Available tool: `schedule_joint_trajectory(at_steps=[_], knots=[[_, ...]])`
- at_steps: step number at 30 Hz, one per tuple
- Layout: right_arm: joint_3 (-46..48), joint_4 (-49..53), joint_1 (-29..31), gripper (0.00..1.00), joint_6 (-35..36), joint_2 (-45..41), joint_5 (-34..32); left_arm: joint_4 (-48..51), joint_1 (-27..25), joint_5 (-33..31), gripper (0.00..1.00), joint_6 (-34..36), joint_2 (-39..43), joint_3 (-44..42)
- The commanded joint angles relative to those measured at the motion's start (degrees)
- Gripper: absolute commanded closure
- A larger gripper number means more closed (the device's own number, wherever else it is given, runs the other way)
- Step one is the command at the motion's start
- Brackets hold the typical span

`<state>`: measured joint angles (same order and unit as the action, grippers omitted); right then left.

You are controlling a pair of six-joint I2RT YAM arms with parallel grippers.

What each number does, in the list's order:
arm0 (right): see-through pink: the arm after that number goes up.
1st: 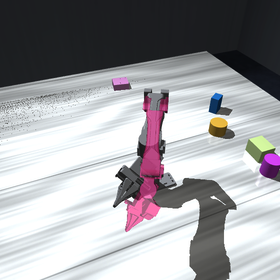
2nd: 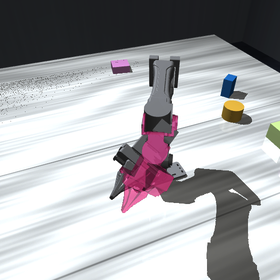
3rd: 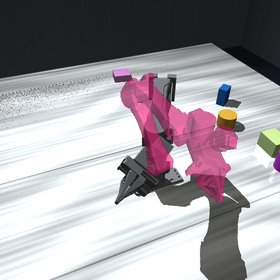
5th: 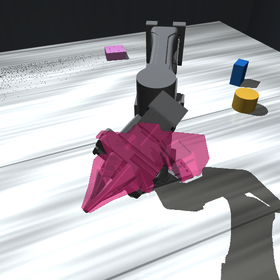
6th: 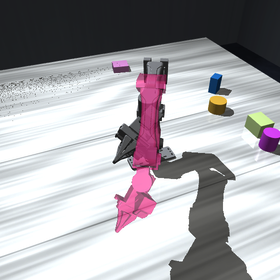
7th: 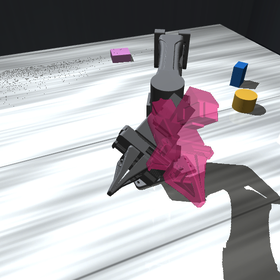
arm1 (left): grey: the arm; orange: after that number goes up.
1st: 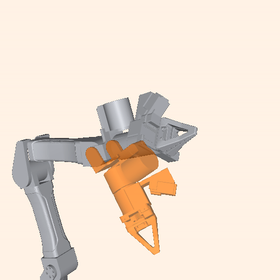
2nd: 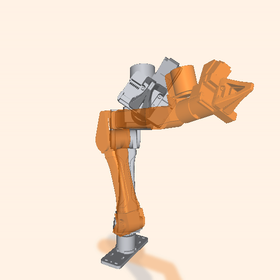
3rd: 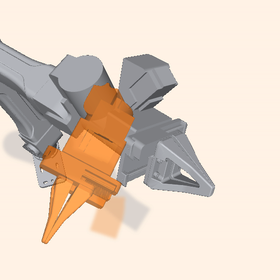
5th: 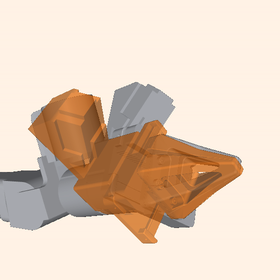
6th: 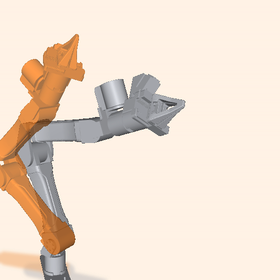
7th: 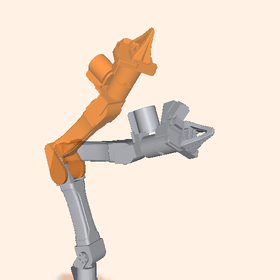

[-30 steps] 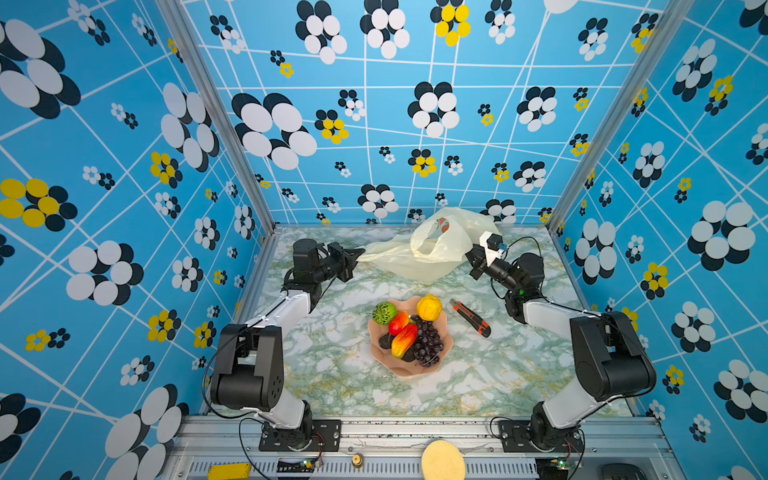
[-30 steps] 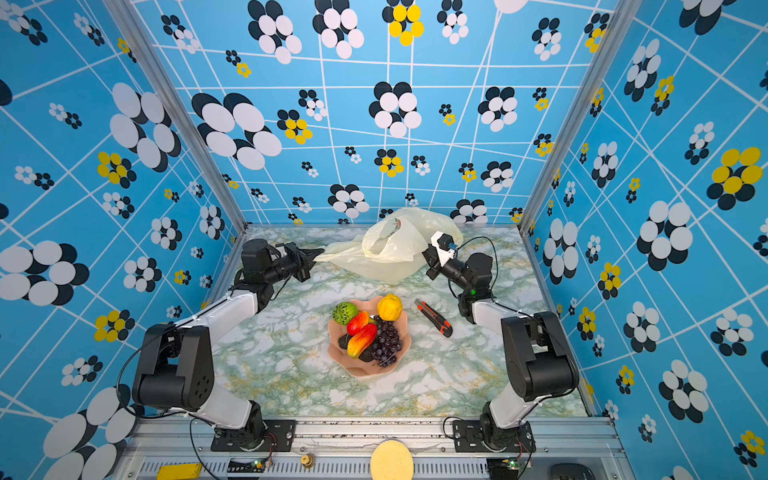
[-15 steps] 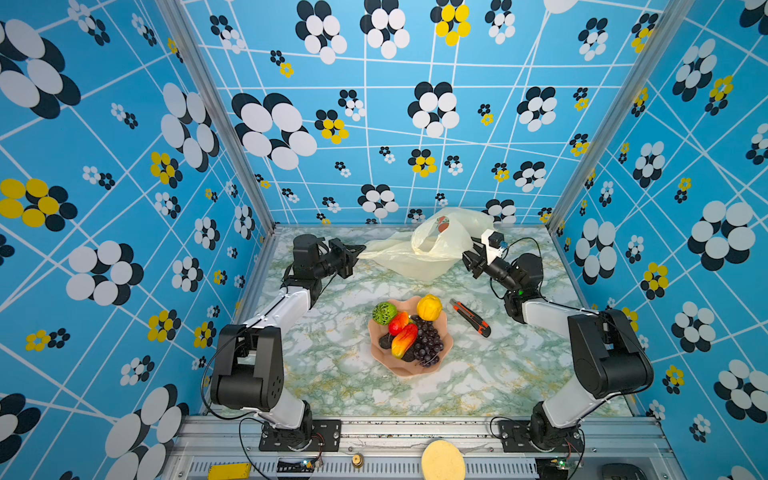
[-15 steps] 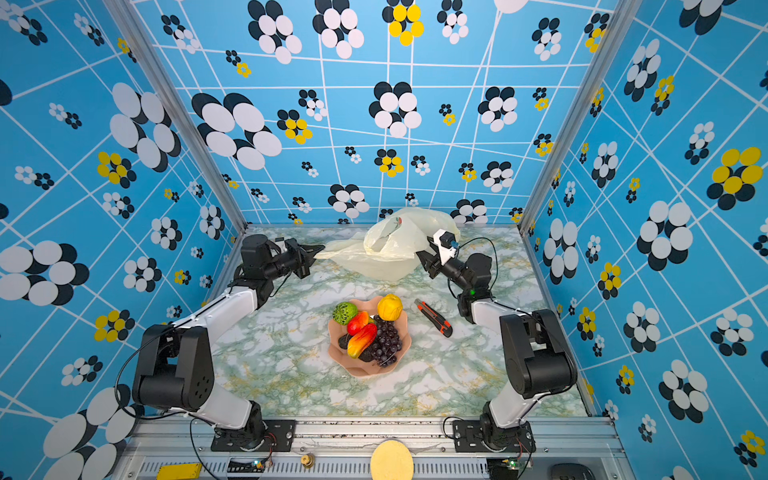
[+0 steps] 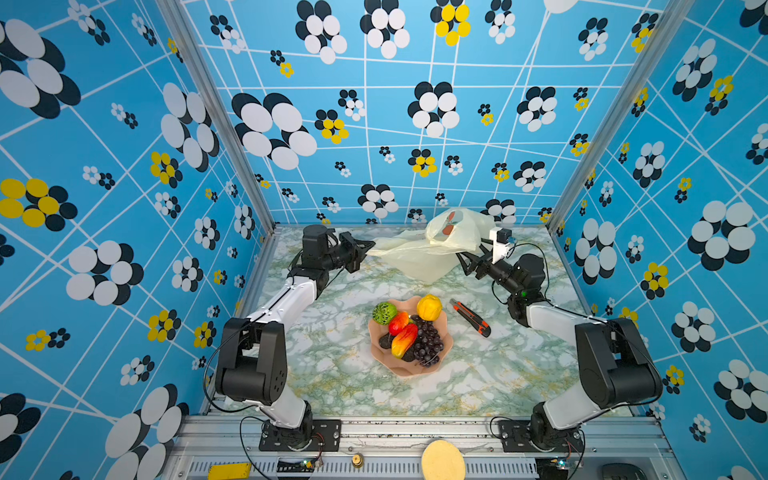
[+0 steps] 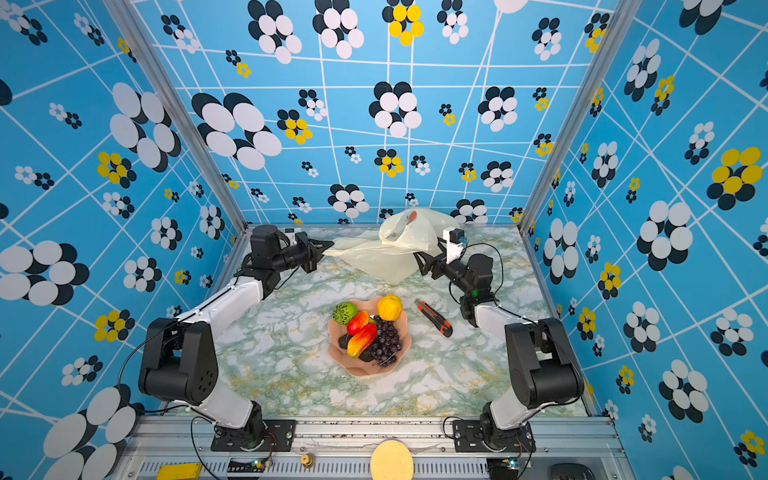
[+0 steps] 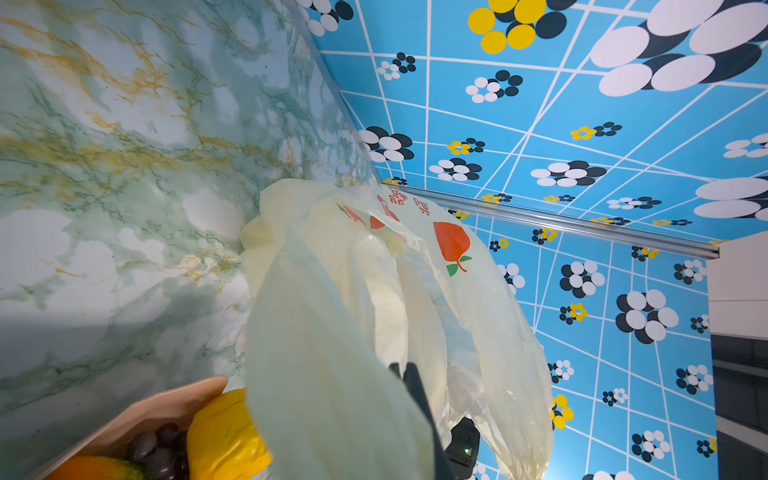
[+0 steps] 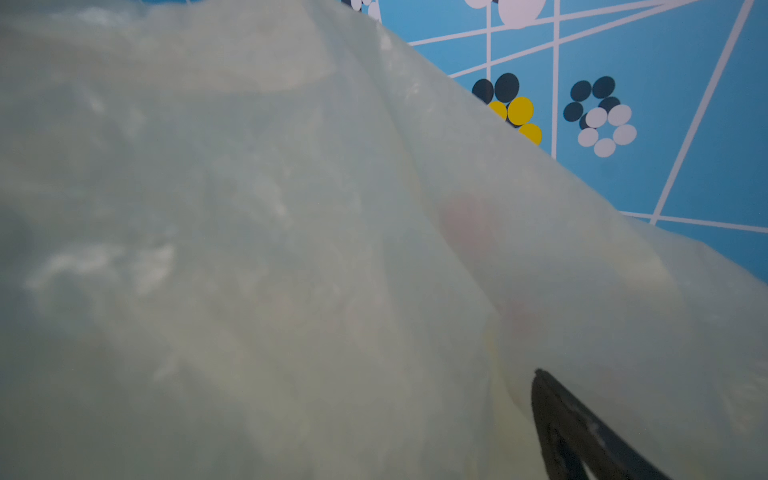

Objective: Place the fruits into the plastic bag
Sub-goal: 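Lift the bag with both grippers, spreading its handles apart to open it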

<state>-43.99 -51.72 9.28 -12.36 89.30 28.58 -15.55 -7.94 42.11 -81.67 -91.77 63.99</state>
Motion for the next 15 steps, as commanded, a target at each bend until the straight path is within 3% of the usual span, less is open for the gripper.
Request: schedule_joint_trajectory(at_steps=[1,6,11,15], knots=[[-4.92,17.85,-1.3,0.01,-4.05,-4.52,-1.18,7.51,-1.29,-0.71,1.0,8.17,-0.86,5.54],[-16.29,45.95,-4.16,0.01,-6.65,-4.29,2.6,19.82,-3.45,-3.15,1.0,18.8,-1.98,13.79],[-18.33,51.25,-4.42,0.01,-14.14,-4.39,6.75,29.93,-6.21,-6.32,1.0,28.01,-3.99,22.12],[-21.4,62.19,-4.44,0.01,-13.14,-8.3,0.27,35.56,-7.76,-7.3,1.0,33.15,-5.47,26.99]])
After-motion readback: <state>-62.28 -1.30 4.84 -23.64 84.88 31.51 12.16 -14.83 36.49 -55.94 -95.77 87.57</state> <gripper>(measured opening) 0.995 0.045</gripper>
